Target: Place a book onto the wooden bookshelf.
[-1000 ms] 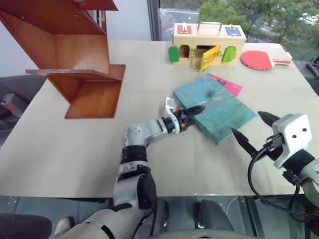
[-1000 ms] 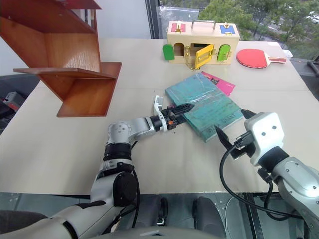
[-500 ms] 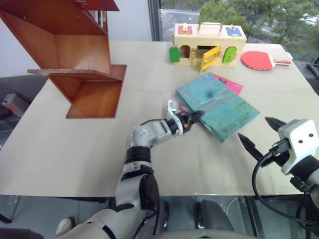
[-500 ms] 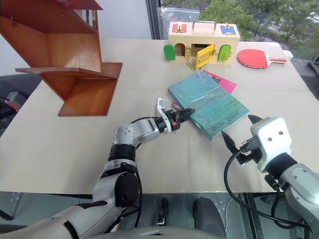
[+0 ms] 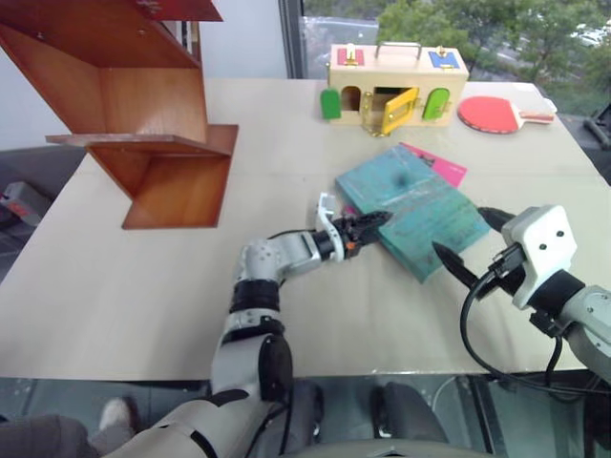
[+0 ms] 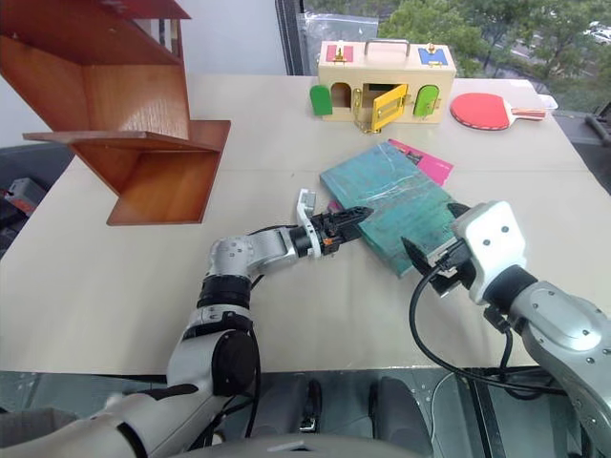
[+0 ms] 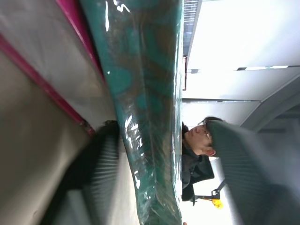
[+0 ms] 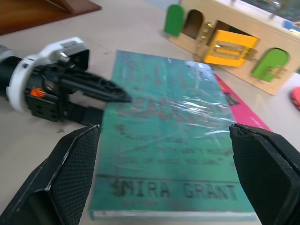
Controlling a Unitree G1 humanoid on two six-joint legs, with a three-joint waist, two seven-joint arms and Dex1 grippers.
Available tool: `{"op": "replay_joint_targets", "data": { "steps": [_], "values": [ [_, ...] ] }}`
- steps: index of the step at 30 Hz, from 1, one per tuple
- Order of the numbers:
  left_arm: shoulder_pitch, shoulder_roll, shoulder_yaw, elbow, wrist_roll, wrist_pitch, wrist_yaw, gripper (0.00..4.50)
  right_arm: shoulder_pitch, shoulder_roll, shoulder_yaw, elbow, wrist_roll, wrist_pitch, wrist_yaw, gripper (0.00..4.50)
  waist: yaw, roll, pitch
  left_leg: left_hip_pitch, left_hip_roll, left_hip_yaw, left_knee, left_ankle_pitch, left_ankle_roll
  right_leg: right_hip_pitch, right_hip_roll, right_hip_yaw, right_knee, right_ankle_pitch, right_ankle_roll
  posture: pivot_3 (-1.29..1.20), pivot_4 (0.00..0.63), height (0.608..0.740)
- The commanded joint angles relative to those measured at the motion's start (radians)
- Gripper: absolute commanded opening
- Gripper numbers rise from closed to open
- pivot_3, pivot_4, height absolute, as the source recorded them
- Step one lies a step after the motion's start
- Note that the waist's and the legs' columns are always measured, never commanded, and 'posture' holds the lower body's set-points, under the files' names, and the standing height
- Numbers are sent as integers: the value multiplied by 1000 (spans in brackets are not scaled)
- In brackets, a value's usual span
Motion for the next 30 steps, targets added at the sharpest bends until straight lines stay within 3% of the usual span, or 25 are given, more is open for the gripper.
{"op": "replay_joint_targets", "data": {
  "steps": [1,7,10,17,30],
  "values": [
    [36,-7,29,-71,-58,73,34,3591,-17,15,-12,-22,-9,-9,16,4500,1,0,0,0,0,0,0,0,0,0,-1,0,0,0,0,0,150,740],
    [27,-24,24,-59,-51,66,63,3591,-27,53,-2,-12,-35,-4,16,4500,2,0,0,0,-1,0,0,0,0,0,-4,0,0,0,0,0,150,740],
    [3,-27,20,-17,-41,31,48,2932,-8,53,4,-19,-60,-3,31,4500,3,0,0,0,-1,0,0,0,0,0,-2,-1,0,0,0,0,150,740],
    [-32,-34,15,43,-29,-13,28,33,-6,74,-1,-31,-76,9,30,4500,4,0,0,0,-2,0,0,0,0,0,-2,-1,0,0,0,0,150,740],
    [28,39,99,-128,-146,146,104,33,-26,96,12,-16,-96,10,63,4500,0,0,0,0,-1,-1,0,0,0,0,-4,-1,0,0,0,0,150,740]
  ]
}}
